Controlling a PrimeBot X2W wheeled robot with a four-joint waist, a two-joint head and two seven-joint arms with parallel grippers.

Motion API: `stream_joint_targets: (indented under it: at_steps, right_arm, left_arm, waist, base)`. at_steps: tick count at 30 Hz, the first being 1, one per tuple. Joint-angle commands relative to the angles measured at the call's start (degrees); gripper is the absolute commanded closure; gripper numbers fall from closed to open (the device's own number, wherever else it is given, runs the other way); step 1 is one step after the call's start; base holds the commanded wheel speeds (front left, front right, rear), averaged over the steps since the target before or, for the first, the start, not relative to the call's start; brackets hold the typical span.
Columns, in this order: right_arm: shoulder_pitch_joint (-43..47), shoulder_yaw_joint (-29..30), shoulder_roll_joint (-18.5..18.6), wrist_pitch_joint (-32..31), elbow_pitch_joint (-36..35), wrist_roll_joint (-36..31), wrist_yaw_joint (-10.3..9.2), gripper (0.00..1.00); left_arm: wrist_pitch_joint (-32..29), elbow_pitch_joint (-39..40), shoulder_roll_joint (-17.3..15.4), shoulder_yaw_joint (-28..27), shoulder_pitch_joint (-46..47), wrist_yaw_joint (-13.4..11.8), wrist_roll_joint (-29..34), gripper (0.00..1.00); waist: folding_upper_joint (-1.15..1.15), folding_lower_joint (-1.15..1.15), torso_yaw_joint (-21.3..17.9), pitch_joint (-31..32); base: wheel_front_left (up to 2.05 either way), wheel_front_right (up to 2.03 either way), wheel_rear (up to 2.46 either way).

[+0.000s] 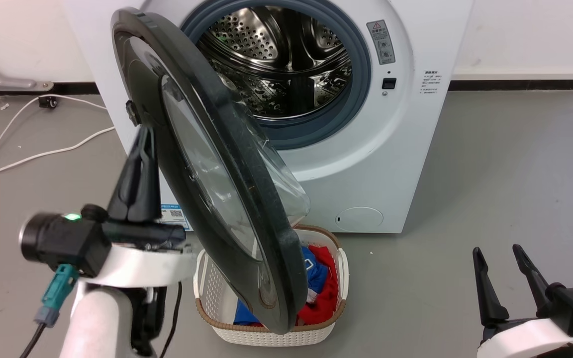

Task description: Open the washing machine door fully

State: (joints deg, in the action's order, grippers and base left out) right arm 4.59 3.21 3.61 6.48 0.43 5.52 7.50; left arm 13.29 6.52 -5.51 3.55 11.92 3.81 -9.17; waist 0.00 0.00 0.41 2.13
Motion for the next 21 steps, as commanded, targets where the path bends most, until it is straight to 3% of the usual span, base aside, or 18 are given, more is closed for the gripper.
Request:
stream_joint_targets:
  at_steps: [1, 9, 21]
  right_arm:
    - [-0.61, 0.07, -0.23, -0.12, -0.03, 0.01, -0.01, 0.0]
    - [-0.85, 0.0, -0.45, -0.4, 0.41, -0.47, -0.01, 0.0]
    - [0.1, 0.22, -0.72, -0.45, 0.91, -0.39, -0.01, 0.0]
  left_arm:
    - [-0.23, 1.64, -0.14, 0.34, 1.11, -0.4, 0.46, 1.0]
    - [-4.0, 13.98, 1.49, 6.94, 5.33, -0.61, 0.56, 1.0]
    - [-13.98, 21.11, 2.31, 21.7, -0.35, 0.42, -6.51, 1.0]
  waist:
    - [0.0, 0.0, 0.08, 0.0]
    - [0.0, 0.0, 0.0, 0.06]
    - [0.0, 0.0, -0.51, -0.09]
  base:
    - [0.0, 0.0, 0.0]
    - [0.0, 0.0, 0.0]
    - [0.0, 0.0, 0.0]
